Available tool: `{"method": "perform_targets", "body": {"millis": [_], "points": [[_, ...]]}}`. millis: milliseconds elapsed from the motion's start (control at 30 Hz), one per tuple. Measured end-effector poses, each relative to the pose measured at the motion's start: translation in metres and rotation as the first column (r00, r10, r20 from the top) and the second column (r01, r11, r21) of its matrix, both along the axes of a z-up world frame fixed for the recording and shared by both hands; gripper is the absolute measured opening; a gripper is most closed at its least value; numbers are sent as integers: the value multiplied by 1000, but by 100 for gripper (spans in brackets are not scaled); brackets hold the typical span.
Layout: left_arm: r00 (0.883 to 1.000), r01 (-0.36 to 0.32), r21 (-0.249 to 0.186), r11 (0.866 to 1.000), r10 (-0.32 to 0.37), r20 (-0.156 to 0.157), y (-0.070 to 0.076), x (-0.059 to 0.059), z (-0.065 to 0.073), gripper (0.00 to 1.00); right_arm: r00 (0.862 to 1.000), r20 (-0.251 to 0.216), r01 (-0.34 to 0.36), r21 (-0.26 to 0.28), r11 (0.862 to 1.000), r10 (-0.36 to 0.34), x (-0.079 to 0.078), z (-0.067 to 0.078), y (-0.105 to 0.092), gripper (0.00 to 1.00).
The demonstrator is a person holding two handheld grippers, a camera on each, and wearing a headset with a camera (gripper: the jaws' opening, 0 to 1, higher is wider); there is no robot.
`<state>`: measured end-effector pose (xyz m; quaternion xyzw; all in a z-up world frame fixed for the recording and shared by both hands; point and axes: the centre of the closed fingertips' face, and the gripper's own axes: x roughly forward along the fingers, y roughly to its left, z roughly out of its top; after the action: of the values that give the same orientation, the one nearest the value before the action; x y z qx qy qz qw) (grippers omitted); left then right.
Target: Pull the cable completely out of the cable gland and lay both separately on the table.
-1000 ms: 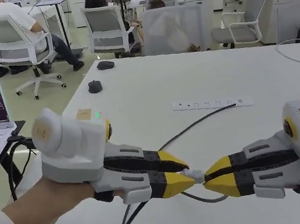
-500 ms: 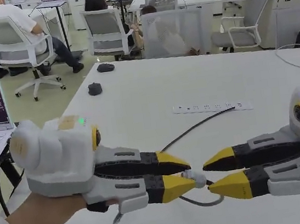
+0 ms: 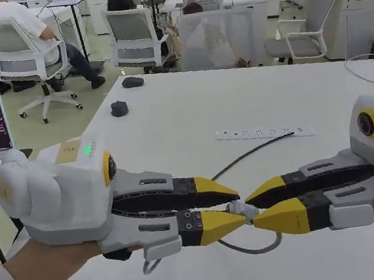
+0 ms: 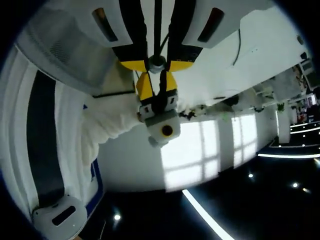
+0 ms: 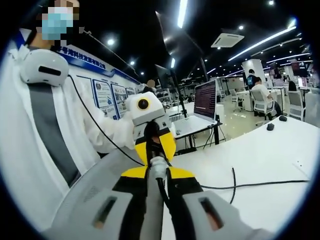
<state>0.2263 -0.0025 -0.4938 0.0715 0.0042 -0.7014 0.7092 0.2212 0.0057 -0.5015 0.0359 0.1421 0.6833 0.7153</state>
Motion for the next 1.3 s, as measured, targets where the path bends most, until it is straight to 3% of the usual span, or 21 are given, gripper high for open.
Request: {"method": "perform_targets", "body": {"millis": [67, 267, 733, 967, 1033, 1300], "points": [[1000, -1, -1, 1000, 1, 7, 1, 0, 0, 14, 1000, -22, -7, 1, 1000, 7, 0, 0, 0, 13], [1000, -3, 0, 1000, 3, 0, 2, 0, -1, 14, 1000, -19, -18, -14, 1000, 18, -1, -2, 2, 13], [998, -28, 13, 1000, 29, -57, 4, 2, -11, 14, 995, 100, -17, -98, 995, 27, 1, -10, 4, 14], [999, -22, 13, 1000, 23, -48, 3, -2, -12, 14, 996, 76, -33, -108, 994, 41, 1, -13, 3, 16], [999, -15, 10, 1000, 15, -35, 2, -4, -12, 14, 998, 35, -48, -101, 994, 51, -1, -13, 3, 16], [1000, 9, 6, 1000, -9, 0, 2, -8, -9, 14, 996, -44, -85, -80, 993, 81, -6, -12, 4, 12]]}}
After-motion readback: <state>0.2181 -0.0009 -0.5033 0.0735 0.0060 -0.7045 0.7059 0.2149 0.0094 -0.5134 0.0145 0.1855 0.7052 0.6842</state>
